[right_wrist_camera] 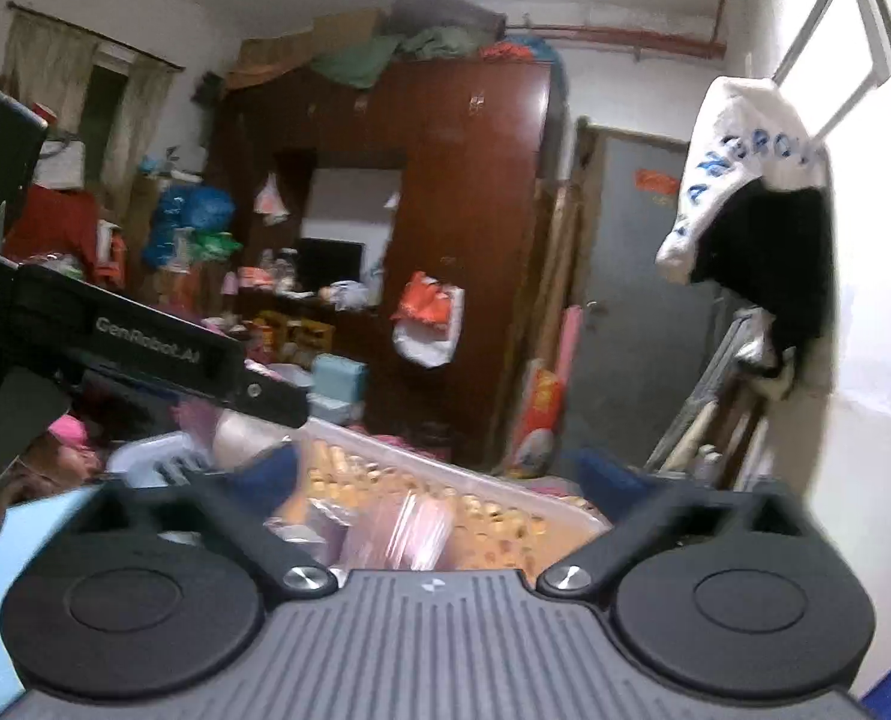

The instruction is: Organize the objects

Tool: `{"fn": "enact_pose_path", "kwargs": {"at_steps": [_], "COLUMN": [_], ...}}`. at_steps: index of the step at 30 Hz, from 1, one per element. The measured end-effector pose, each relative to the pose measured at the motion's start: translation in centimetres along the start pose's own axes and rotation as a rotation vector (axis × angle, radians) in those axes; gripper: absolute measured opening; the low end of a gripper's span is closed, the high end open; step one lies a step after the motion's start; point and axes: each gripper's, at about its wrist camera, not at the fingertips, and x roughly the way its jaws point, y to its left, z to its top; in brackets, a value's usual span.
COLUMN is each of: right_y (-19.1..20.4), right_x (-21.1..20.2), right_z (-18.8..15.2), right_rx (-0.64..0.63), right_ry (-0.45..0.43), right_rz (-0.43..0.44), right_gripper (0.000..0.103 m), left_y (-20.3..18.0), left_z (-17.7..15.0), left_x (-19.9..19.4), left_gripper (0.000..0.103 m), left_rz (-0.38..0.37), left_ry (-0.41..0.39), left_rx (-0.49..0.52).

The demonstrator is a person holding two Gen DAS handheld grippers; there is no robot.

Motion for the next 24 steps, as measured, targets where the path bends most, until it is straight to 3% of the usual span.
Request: {"fn": "enact_pose_path", "kwargs": {"at_steps": [2, 5, 7, 8, 11, 13, 15, 17, 20, 22, 24], "right_y": [-0.1, -1.0, -1.6, -1.8, -1.6, -2.0, -1.8, -1.3, -1.3, -1.2, -1.1], "right_x": [-1.6, -4.9, -5.9, -6.1, -6.1, -5.1, -4.4, -3.5, -2.4, -2.6, -3.5], "right_z": [-0.3, -1.3, -3.1, -4.1, -7.2, -8.6, -9.5, -9.9, -10.9, -11.3, -11.3], "right_rx": [0.026, 0.176, 0.277, 0.307, 0.323, 0.377, 0.392, 0.355, 0.346, 0.328, 0.326], "right_ry": [-0.023, -0.001, 0.105, 0.145, 0.267, 0.352, 0.409, 0.45, 0.495, 0.492, 0.48], "right_rz": [0.03, 0.114, 0.217, 0.232, 0.179, 0.168, 0.18, 0.147, 0.164, 0.149, 0.147], "right_gripper": [0.103, 0.103, 0.103, 0.103, 0.102, 0.087, 0.069, 0.065, 0.058, 0.048, 0.048], "left_y": [0.5, 1.0, 1.3, 1.2, 1.9, 2.7, 3.6, 4.0, 4.0, 3.4, 2.8], "left_z": [-0.8, -2.9, -5.2, -6.5, -10.7, -12.5, -13.9, -15.1, -15.3, -15.8, -16.1], "left_x": [-1.3, -4.7, -7.1, -7.7, -8.8, -8.6, -8.0, -7.7, -7.9, -7.7, -7.6], "left_gripper": [0.1, 0.103, 0.103, 0.103, 0.099, 0.083, 0.075, 0.074, 0.074, 0.075, 0.075], "left_rz": [-0.017, 0.002, 0.035, 0.052, 0.06, 0.048, 0.029, 0.009, -0.001, -0.002, 0.0], "left_ry": [-0.024, -0.07, -0.077, -0.041, 0.025, 0.083, 0.152, 0.17, 0.164, 0.168, 0.169], "left_rx": [0.029, 0.068, 0.127, 0.157, 0.178, 0.127, 0.089, 0.076, 0.066, 0.093, 0.118]}}
